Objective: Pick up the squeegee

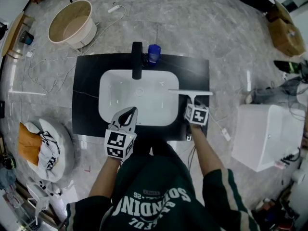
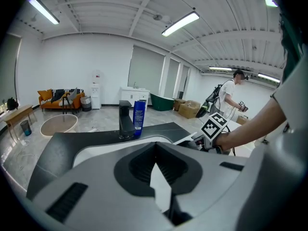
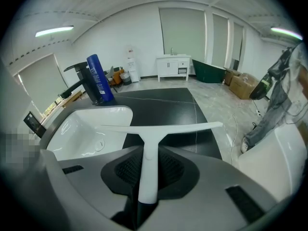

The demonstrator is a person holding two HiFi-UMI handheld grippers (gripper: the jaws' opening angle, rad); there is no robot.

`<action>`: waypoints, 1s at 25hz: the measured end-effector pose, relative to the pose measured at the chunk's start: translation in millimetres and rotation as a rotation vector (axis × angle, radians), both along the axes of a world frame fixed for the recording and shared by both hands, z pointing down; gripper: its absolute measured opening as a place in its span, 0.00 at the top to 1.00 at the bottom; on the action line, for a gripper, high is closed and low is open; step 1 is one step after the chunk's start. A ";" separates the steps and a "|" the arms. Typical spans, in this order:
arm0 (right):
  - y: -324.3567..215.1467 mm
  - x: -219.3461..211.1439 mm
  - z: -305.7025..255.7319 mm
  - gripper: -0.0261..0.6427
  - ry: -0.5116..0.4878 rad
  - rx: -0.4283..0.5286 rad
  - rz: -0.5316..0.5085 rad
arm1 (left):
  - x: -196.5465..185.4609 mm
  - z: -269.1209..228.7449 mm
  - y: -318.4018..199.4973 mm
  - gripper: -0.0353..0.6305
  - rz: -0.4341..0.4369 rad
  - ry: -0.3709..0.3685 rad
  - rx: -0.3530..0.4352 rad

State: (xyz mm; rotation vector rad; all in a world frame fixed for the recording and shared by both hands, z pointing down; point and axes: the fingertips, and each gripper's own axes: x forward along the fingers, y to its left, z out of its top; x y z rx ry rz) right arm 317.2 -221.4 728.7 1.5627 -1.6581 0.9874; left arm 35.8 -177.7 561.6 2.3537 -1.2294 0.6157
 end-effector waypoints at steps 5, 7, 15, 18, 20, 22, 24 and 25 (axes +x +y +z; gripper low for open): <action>-2.6 -1.4 -16.2 0.86 0.001 0.050 -0.026 | -3.3 -6.3 -1.6 0.94 0.002 0.001 0.021; -4.7 -1.9 -23.7 0.86 0.000 0.071 -0.027 | -5.2 -8.9 -4.1 0.94 0.003 0.001 0.030; -17.6 -22.9 -66.7 0.86 -0.057 0.178 -0.064 | -15.2 -25.5 -19.2 0.94 -0.009 0.004 0.083; -22.7 -28.4 -83.9 0.86 -0.060 0.209 -0.083 | -18.1 -32.4 -27.1 0.94 -0.013 0.007 0.102; -26.6 -31.5 -94.9 0.86 -0.066 0.230 -0.092 | -19.8 -37.1 -33.2 0.94 -0.018 0.007 0.117; -29.9 -35.1 -106.1 0.86 -0.075 0.254 -0.099 | -22.0 -41.6 -38.7 0.94 -0.024 0.006 0.131; -32.9 -38.0 -119.5 0.86 -0.083 0.284 -0.106 | -23.2 -46.4 -44.0 0.94 -0.029 0.008 0.145; -34.5 -40.0 -127.4 0.86 -0.090 0.301 -0.111 | -23.8 -49.0 -46.5 0.94 -0.030 0.009 0.152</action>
